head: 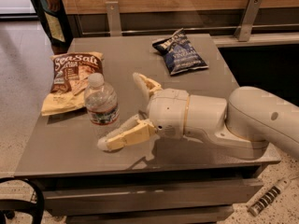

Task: Pick water bottle

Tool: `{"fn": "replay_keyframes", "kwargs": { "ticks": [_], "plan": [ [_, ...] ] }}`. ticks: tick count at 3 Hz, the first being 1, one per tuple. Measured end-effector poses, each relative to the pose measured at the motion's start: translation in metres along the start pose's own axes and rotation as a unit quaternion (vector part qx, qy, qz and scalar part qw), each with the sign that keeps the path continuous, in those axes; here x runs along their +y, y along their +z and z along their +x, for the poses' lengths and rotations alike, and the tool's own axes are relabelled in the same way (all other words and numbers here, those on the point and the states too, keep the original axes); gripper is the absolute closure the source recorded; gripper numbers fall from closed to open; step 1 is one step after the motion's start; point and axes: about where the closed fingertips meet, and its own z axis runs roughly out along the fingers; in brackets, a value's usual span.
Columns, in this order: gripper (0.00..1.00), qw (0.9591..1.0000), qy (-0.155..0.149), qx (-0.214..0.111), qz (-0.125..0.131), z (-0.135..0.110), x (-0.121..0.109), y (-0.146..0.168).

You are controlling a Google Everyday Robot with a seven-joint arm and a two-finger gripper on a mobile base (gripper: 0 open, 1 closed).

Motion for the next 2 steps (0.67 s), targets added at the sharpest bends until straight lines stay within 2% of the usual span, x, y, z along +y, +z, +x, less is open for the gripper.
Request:
{"fn": "replay_keyframes", "kwargs": {
  "ticks": [1, 2],
  "plan": [
    [0.18, 0.9991, 0.024, -0.034, 0.000, 0.008, 0.010, 0.010],
    [0.39, 0.9980, 0.031, -0.053, -0.014, 0.010, 0.016, 0.026]
  ]
}}
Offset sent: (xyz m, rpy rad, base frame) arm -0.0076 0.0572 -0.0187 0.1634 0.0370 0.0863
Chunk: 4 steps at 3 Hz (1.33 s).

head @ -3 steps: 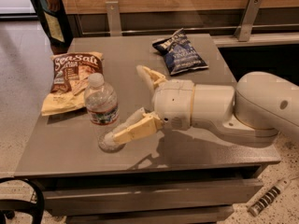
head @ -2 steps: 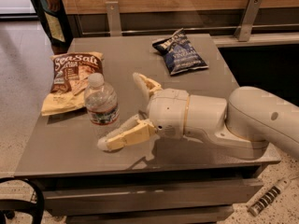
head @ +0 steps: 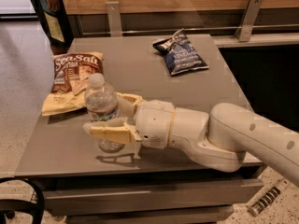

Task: Pick water bottle

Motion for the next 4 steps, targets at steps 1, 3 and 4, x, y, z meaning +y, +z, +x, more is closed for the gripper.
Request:
{"fn": "replay_keyframes", "kwargs": {
  "ticks": [1, 3, 4],
  "plan": [
    [0.62, 1.0000, -0.001, 0.000, -0.002, -0.0008, 0.0015, 0.0015],
    [1.00, 1.0000, -0.004, 0.001, -0.005, -0.0027, 0.0045, 0.0048],
    [1.00, 1.0000, -0.004, 0.001, -0.006, -0.0030, 0.0047, 0.0050]
  ]
}}
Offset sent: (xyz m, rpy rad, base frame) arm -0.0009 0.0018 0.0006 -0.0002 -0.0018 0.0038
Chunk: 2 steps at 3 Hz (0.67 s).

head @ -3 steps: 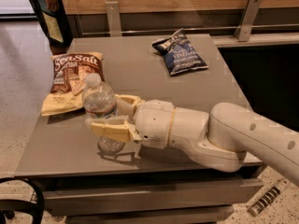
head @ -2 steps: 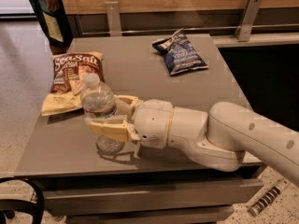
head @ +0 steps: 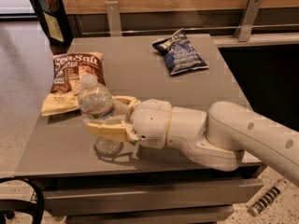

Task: Pick water bottle

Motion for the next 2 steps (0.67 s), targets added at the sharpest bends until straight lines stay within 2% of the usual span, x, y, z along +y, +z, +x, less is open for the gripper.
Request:
{"fn": "replay_keyframes", "kwargs": {
  "ticks": [1, 2],
  "plan": [
    [1.00, 0.9997, -0.016, -0.019, -0.005, -0.017, -0.003, -0.007],
    [1.00, 0.9980, -0.043, -0.047, 0.001, -0.058, -0.012, -0.027]
  ]
}}
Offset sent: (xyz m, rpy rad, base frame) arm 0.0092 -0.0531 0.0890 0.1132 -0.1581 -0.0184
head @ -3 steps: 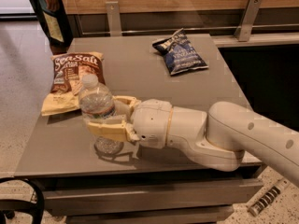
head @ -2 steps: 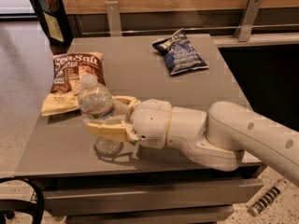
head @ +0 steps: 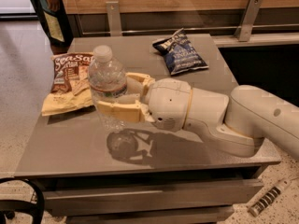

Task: Pick water bottle

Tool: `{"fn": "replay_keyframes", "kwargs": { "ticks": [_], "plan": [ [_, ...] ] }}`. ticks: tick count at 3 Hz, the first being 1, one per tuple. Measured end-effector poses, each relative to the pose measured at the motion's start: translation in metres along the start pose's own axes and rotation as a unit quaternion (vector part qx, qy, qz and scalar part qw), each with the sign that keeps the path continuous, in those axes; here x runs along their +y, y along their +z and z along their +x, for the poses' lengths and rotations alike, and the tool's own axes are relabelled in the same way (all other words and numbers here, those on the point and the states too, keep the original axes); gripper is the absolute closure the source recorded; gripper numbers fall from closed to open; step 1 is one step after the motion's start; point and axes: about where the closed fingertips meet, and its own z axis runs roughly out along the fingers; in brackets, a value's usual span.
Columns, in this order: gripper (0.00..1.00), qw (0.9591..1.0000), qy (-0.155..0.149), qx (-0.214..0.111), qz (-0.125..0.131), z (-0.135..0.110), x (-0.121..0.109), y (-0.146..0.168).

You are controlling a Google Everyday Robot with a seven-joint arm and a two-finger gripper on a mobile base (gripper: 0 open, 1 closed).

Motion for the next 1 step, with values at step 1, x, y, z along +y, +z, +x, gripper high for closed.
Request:
{"fn": "replay_keyframes", "kwargs": {
  "ticks": [1],
  "plan": [
    [1.00, 0.9999, -0.009, -0.004, 0.005, -0.0220, -0.0045, -0.0055]
  ]
}}
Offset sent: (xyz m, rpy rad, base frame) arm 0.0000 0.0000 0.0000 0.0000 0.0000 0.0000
